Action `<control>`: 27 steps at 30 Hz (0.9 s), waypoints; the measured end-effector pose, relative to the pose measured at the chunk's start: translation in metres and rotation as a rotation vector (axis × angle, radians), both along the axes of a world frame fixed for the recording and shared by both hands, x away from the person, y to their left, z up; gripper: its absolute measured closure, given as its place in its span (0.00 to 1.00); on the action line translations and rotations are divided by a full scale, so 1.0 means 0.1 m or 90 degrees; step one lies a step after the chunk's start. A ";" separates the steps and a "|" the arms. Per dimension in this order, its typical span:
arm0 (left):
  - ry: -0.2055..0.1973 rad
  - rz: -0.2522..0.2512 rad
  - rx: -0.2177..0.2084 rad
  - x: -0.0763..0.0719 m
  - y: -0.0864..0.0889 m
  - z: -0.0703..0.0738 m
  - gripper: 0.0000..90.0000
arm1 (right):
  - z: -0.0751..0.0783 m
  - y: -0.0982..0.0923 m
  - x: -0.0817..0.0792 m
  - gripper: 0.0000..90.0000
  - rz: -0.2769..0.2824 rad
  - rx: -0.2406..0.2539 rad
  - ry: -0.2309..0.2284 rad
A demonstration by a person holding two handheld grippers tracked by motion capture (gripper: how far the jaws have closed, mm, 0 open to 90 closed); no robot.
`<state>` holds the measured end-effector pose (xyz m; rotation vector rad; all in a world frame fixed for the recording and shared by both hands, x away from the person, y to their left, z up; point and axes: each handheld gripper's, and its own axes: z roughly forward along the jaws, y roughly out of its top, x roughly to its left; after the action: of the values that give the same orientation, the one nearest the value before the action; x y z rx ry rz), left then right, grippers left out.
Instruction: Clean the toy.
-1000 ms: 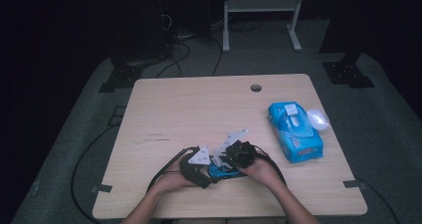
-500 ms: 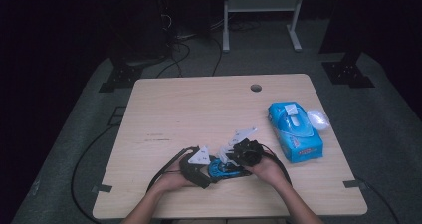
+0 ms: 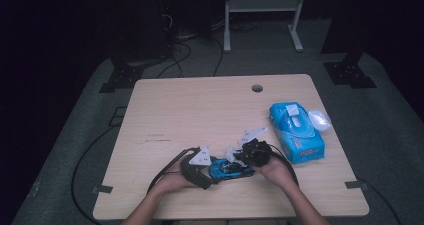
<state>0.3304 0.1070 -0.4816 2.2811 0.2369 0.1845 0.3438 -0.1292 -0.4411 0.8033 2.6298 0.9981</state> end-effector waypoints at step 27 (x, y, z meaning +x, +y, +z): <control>0.001 -0.001 -0.004 0.00 0.00 -0.01 0.27 | -0.02 -0.20 -0.10 0.93 -0.016 0.034 0.007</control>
<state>0.3301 0.1067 -0.4822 2.2754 0.2357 0.1818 0.3337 -0.1496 -0.4432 0.8542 2.6057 1.0649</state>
